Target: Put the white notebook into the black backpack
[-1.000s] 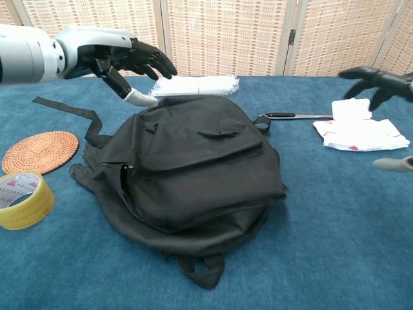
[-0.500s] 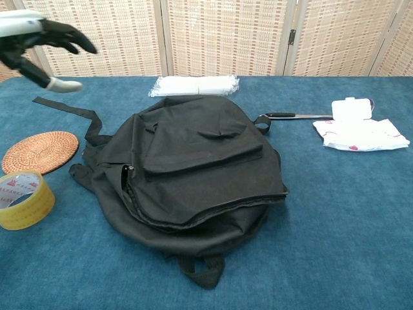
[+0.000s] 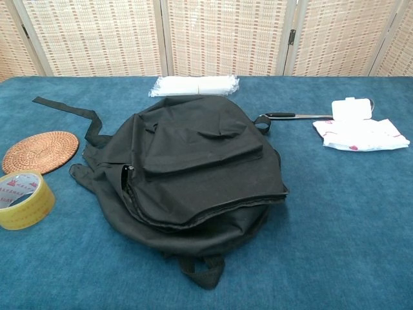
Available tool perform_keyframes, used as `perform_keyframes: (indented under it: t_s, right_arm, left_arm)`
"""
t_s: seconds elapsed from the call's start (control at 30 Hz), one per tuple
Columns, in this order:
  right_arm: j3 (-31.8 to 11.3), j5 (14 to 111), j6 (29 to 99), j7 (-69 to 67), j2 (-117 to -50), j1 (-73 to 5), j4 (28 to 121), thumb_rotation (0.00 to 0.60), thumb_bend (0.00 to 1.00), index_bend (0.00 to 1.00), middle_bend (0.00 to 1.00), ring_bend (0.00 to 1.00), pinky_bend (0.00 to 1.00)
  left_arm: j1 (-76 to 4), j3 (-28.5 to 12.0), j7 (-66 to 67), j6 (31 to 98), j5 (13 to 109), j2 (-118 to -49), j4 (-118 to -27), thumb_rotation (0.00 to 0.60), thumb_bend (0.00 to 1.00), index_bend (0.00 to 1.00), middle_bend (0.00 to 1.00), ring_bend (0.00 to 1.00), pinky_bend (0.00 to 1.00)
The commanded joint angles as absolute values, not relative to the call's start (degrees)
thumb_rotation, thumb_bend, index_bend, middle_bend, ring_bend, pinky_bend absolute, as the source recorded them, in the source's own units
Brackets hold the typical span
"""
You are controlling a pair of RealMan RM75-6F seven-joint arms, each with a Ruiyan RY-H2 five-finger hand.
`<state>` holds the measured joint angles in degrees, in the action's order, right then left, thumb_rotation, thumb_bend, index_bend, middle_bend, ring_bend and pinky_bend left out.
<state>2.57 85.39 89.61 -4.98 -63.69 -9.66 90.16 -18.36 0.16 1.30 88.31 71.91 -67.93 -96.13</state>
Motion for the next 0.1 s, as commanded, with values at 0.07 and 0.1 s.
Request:
perform_keyframes:
  t_s: [0.07,0.1]
  right_arm:
    - [2.5,84.9,90.5,-4.7,-63.6,-7.8,91.2,0.600,0.09,0.00,0.01,0.16,0.09]
    - [2.4,84.8,90.5,-4.6,-63.7,-7.6,91.3,0.600,0.09,0.00,0.02,0.16,0.09]
  left_arm:
    - [-13.4,2.8,0.5,92.2,75.3,-67.6,-95.7,0.600,0.35,0.24,0.18,0.16,0.00]
    - [-12.8,3.0,0.7,92.7,75.8,-67.7,-95.6,0.600,0.35,0.23,0.18,0.16,0.00]
